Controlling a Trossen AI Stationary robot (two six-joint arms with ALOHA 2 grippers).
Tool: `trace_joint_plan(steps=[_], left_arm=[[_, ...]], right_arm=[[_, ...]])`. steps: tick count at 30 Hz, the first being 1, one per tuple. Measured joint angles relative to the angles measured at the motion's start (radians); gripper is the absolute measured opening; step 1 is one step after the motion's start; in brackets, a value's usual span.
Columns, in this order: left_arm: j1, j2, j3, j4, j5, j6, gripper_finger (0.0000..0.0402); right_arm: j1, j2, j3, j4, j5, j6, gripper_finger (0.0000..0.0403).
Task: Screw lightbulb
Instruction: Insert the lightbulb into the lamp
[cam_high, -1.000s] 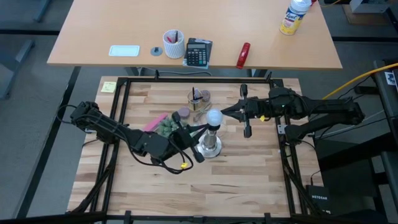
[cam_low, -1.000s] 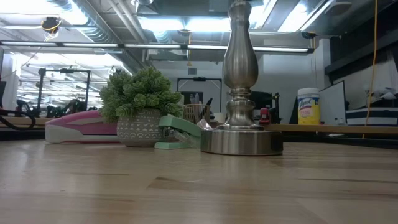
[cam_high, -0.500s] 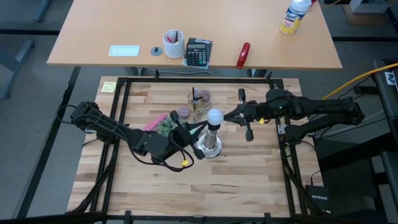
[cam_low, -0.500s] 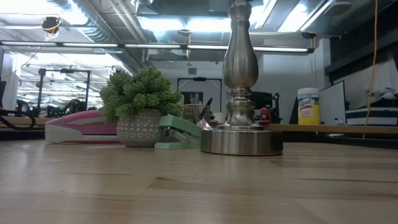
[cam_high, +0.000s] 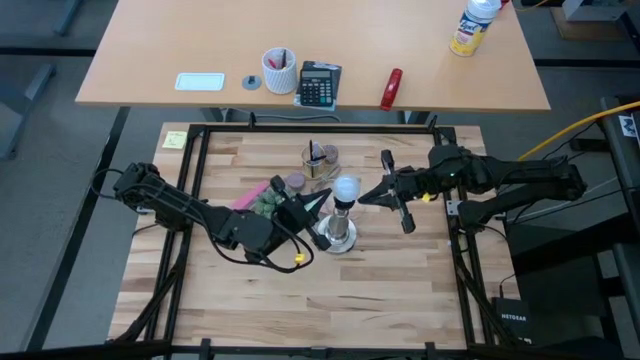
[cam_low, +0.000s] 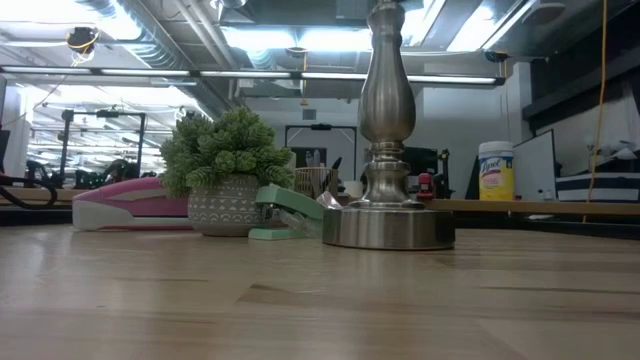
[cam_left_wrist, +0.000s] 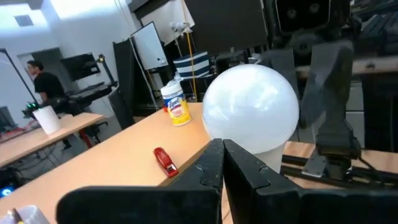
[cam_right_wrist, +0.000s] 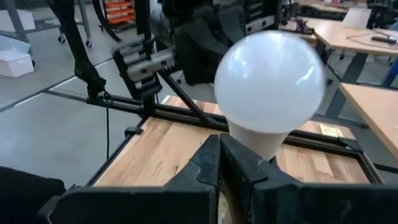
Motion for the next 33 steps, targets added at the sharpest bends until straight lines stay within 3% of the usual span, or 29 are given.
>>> trace_joint_plan(steps=[10,16,27,33], left_arm=[[-0.054,0.000,0.000,0.001,0.004,0.082,0.0001],[-0.049,0.000,0.000,0.002,0.159,0.051,0.0001],[-0.001,0.000,0.000,0.001,0.203,0.009,0.0001],[-0.003,0.000,0.000,0.000,0.156,0.037,0.0001]], right_arm=[[-0.001,-0.100,0.000,0.009,0.175,-0.010,0.0017],[-0.001,-0.076,0.000,0.094,0.242,-0.059,0.0017],[-0.002,0.013,0.000,0.146,0.242,-0.088,0.0017],[-0.002,0.008,0.000,0.146,0.195,-0.087,0.0017]])
